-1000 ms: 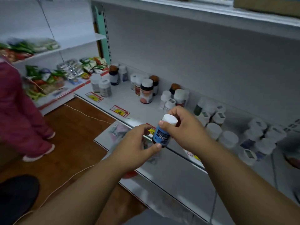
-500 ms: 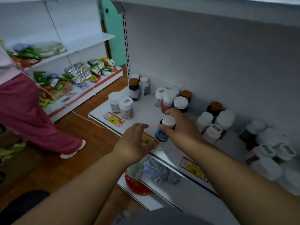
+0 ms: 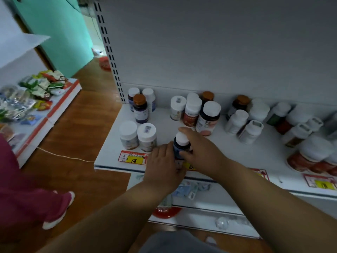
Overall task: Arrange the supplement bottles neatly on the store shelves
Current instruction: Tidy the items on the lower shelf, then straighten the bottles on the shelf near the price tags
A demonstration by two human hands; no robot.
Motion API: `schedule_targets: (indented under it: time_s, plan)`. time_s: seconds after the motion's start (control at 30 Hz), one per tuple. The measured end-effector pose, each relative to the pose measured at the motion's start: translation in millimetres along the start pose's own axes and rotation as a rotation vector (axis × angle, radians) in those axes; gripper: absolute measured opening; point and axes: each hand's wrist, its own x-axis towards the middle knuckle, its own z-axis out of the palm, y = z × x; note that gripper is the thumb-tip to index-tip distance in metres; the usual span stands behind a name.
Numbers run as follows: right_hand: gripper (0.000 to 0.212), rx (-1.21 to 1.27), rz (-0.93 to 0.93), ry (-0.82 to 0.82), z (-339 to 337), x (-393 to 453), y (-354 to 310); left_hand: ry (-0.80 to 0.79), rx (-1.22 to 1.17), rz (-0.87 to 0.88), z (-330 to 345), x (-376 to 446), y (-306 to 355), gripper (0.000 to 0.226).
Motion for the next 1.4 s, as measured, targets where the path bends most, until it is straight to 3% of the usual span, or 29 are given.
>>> schedule_targets:
  time_s: [0.23, 0.43, 0.57, 0.67, 0.77, 0.93, 1.2, 1.4]
  plan:
    - [0.072, -0.049, 0.03, 0.045, 4, 3, -4, 0.075, 0.013, 0.005, 8, -1, 3, 0.076]
    - [0.073, -0.053, 0.039, 0.095, 5, 3, -4, -0.011, 0.012, 0.003, 3, 1, 0, 0.081]
    - [0.086, -0.038, 0.013, 0.086, 0, 1, -7, -0.062, -0.042, -0.002, -6, -8, 4, 0.08]
    - [0.092, 0.022, 0.013, 0.122, -12, -14, -6, -0.035, -0.071, -0.017, -20, -22, 11, 0.078]
    - [0.083, 0.027, 0.05, 0.221, -30, -45, 1, 0.059, -0.041, 0.073, -31, -38, 28, 0.069]
    - [0.063, -0.07, 0.06, 0.39, -84, -120, 31, 0.128, -0.135, 0.174, -30, -51, 106, 0.065]
    - [0.04, -0.137, 0.178, 0.557, -197, -294, 124, 0.099, -0.297, 0.378, 16, -73, 313, 0.063]
    - [0.037, -0.1, 0.302, 0.648, -260, -378, 188, 0.052, -0.346, 0.501, 53, -84, 434, 0.062]
